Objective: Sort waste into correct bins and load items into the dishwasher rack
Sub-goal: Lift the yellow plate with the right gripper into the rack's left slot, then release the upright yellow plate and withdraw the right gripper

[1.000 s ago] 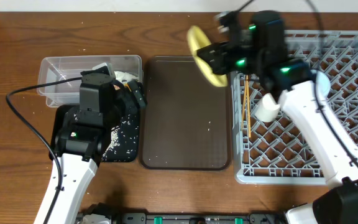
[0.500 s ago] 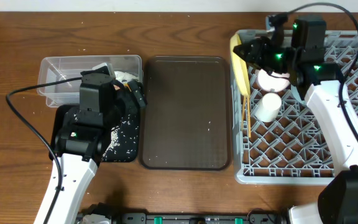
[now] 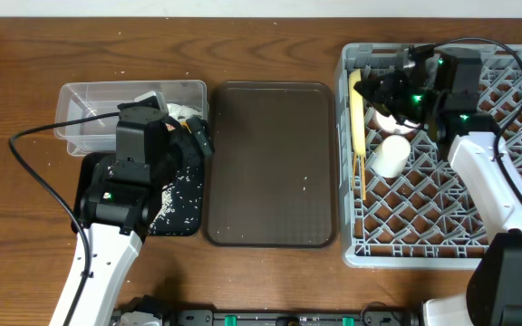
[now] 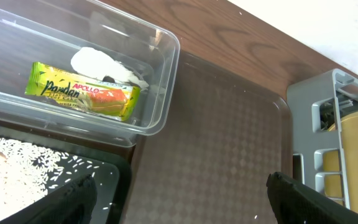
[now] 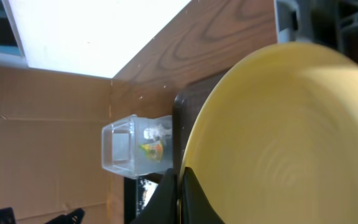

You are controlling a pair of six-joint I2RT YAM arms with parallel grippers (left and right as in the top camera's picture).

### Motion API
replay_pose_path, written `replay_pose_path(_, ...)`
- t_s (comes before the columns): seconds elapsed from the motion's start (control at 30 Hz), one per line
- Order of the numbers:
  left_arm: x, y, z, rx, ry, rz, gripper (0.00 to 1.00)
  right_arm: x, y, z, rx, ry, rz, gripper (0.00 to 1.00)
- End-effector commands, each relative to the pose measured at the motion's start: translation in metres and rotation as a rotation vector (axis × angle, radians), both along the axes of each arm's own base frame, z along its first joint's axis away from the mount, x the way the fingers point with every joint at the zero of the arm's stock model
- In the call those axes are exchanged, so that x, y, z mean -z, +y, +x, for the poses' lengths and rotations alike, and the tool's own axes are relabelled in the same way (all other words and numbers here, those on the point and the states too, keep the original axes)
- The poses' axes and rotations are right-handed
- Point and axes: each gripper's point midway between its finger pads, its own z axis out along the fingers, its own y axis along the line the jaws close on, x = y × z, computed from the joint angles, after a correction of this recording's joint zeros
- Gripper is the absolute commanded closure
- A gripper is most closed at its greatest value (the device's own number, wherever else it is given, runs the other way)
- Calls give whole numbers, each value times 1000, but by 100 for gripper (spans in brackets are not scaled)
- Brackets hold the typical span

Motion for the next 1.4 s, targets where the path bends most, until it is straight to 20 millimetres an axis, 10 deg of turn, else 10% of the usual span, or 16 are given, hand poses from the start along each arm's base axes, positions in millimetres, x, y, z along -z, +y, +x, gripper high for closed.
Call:
replay_pose_path(0.0,-7,3,3,-5,-16,11,10,0,-14,3,-11,-64,-54,89)
replay_pose_path(0.33,-7,3,3,-5,-16,11,10,-4,-36,7,-23,-161,-135,42)
replay_pose_path(0.63,-7,3,3,-5,-16,11,10,-34,-67,-14,7,-242,-252,37)
replay_pose_path(0.93,-7,3,3,-5,-16,11,10,-37,-163,-84,383,-17,-726,31)
replay_pose_path(1.03,-7,3,3,-5,-16,11,10,-39,-167,-102,402,16,-757,1)
replay_pose_path(1.37,-7,3,3,-5,-16,11,10,-28,-162,-126,367,102,-758,1)
